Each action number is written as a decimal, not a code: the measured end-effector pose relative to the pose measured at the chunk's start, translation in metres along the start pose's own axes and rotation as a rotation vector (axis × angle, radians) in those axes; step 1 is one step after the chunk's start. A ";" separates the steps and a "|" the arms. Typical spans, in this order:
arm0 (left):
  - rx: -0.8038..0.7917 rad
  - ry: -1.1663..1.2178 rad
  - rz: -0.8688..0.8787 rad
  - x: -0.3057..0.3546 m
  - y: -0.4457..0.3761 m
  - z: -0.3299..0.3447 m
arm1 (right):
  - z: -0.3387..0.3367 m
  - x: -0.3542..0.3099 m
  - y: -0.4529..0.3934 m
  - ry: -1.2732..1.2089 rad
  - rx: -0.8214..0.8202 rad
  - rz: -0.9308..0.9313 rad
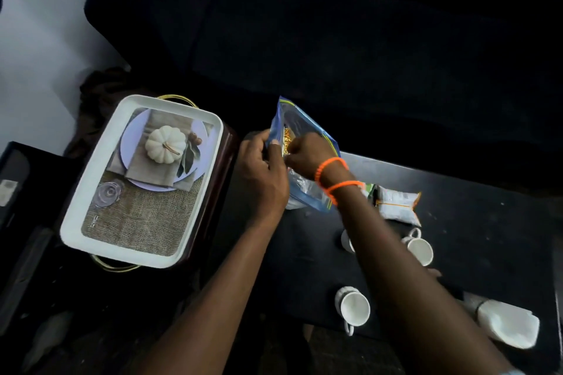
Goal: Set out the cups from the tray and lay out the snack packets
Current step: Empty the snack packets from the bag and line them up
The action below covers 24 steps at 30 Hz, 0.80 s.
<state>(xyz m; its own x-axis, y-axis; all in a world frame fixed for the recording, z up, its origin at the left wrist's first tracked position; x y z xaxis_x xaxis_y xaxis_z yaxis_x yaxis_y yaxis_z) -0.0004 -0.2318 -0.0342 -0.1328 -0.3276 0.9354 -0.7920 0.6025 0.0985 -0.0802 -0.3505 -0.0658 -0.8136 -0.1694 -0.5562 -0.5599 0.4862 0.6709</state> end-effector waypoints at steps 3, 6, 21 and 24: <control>0.022 -0.003 0.006 0.003 0.001 -0.002 | 0.023 0.009 -0.038 0.000 0.149 0.020; 0.001 0.026 -0.001 0.002 0.004 0.000 | 0.029 0.031 -0.054 -0.086 0.272 0.052; 0.117 -0.079 -0.037 -0.005 -0.021 -0.021 | -0.092 0.008 0.153 -0.042 0.524 -0.182; 0.135 -0.078 -0.024 -0.002 -0.022 -0.022 | -0.113 0.066 0.171 -0.146 0.617 -0.118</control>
<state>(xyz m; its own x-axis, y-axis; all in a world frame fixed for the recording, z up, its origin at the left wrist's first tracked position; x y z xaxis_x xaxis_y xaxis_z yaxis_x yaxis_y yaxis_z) 0.0298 -0.2284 -0.0309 -0.1542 -0.3993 0.9038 -0.8677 0.4922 0.0695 -0.2479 -0.3752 0.0675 -0.6979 -0.1544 -0.6993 -0.4158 0.8824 0.2203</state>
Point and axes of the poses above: each hand's wrist, its own y-axis away from the middle knuckle, its own z-axis out of the palm, x = y × z, the point moved 9 cm from there along -y, towards the middle knuckle, and after that the axes turned 11 degrees about -x, right-handed, at the moved point
